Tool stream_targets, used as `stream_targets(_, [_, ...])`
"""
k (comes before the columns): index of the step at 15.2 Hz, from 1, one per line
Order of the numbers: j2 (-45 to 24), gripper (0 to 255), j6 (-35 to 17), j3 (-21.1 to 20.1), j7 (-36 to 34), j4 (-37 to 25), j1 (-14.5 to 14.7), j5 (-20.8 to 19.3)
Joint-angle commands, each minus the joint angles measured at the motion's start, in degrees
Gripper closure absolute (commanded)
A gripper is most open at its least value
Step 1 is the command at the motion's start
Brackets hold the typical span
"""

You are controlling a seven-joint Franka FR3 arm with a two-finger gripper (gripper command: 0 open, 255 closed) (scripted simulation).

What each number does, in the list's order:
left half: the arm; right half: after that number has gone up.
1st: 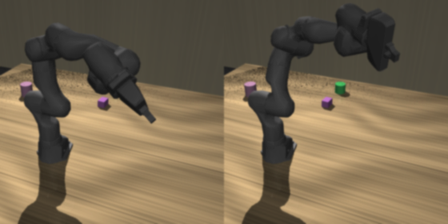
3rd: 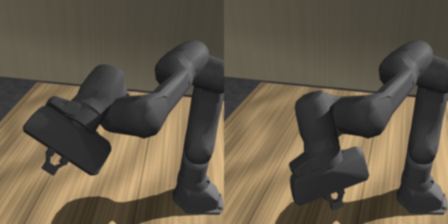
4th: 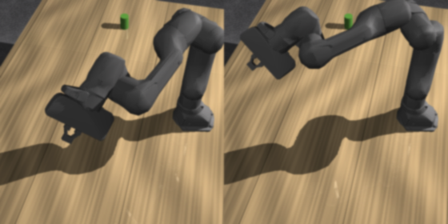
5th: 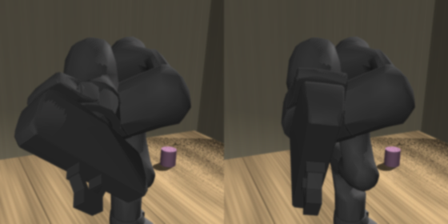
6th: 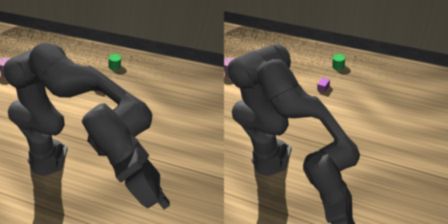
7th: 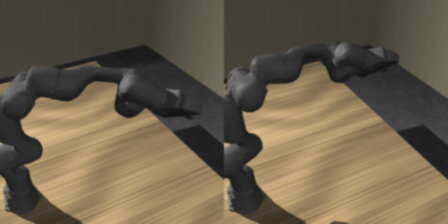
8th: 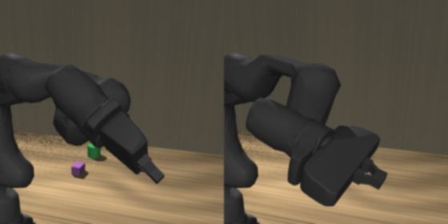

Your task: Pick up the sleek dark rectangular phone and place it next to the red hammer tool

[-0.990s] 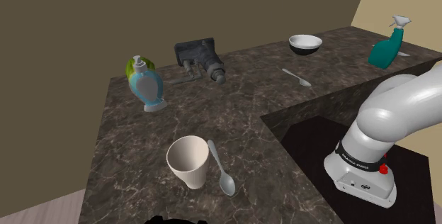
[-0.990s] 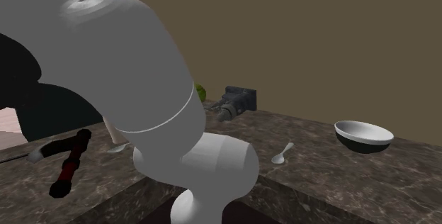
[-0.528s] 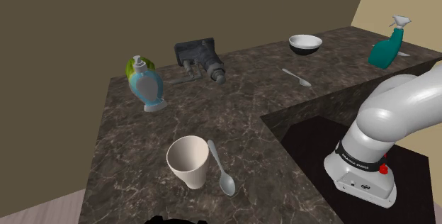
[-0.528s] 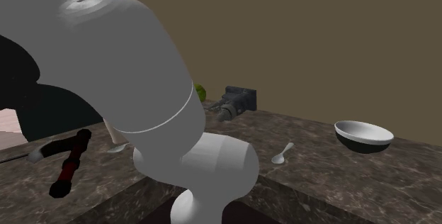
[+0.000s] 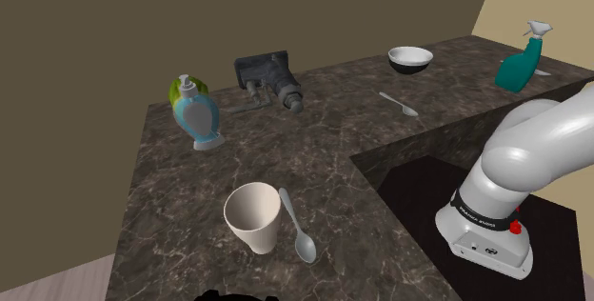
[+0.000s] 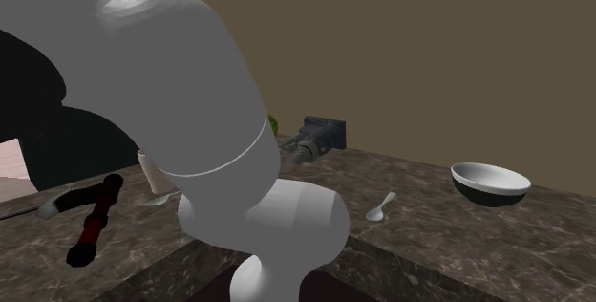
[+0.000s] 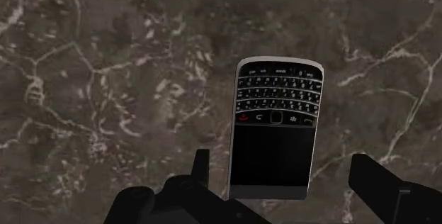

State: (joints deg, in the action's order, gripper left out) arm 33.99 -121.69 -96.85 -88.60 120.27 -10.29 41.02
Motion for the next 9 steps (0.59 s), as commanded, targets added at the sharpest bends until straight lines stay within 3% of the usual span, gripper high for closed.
stream_targets(1, [-0.84, 0, 2.35, 3.09, -0.91, -1.13, 1.93, -1.86])
stream_targets(2, [-1.18, 0, 3.49, 4.65, -1.35, -1.64, 3.02, -2.66])
stream_targets(9, [-1.14, 0, 3.51, 4.66, -1.33, -1.65, 3.02, -2.62])
